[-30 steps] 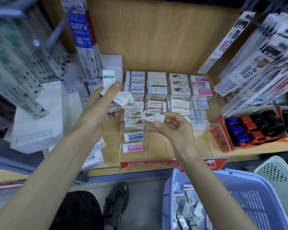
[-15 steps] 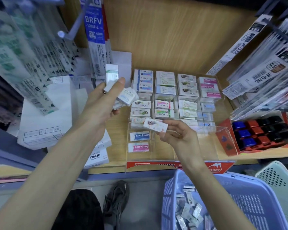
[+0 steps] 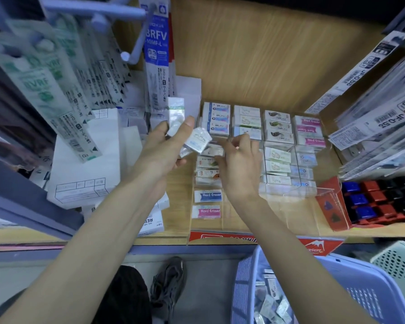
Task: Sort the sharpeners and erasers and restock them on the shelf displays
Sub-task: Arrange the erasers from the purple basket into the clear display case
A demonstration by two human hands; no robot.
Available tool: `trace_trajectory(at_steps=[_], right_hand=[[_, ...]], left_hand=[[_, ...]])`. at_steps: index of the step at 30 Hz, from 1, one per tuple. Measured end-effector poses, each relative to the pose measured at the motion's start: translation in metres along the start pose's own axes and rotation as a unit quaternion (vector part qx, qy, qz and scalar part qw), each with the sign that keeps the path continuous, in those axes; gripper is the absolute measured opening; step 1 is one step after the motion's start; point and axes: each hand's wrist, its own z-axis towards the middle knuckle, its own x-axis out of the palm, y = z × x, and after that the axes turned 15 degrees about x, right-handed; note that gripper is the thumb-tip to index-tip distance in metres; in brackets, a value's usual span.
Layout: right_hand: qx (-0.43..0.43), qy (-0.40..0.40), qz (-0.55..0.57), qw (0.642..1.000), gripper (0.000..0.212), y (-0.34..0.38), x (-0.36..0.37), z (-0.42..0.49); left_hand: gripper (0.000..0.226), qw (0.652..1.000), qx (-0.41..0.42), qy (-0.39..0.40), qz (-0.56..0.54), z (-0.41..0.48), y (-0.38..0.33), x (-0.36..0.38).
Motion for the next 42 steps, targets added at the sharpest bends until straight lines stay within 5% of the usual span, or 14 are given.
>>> trace_trajectory(at_steps=[4,9,13,21,27,33,42], right_hand=[[-0.001,0.032,0.014,0.999,0.029,0.003,-0.007,0.004],[0.065,0.095,0.358,0.927,0.026,0.006,-0.053,-0.022],[-0.036,0.087,0.284,0.954,0.044,0.002,-0.064,-0.042],[-0.001,0.088,0.314,0.945,0.039,-0.013,-0.073,-0.047],[0.031,0.093,0.342,0.935,0.031,-0.022,-0.078,-0.058],[0.150,-0.013,0.330,0.932,0.030,-0.060,-0.083,-0.070],[0.153,0.058,0.222,0.961,0.030,-0.124,-0.084,-0.070]], left_hand=[[0.022,1.000,-0.008,0.028,-0.012,-0.003,-0.002,0.002],[0.023,0.994,-0.053,0.048,-0.081,-0.007,-0.005,0.007],[0.028,0.985,-0.071,0.121,-0.100,-0.015,-0.008,0.015],[0.052,0.970,-0.097,0.201,-0.092,-0.025,-0.005,0.024],[0.047,0.974,-0.128,0.172,-0.070,-0.029,-0.002,0.031],[0.025,0.994,-0.081,0.077,0.009,-0.025,0.003,0.034],[0.030,0.996,0.006,0.006,0.084,-0.014,0.003,0.037]])
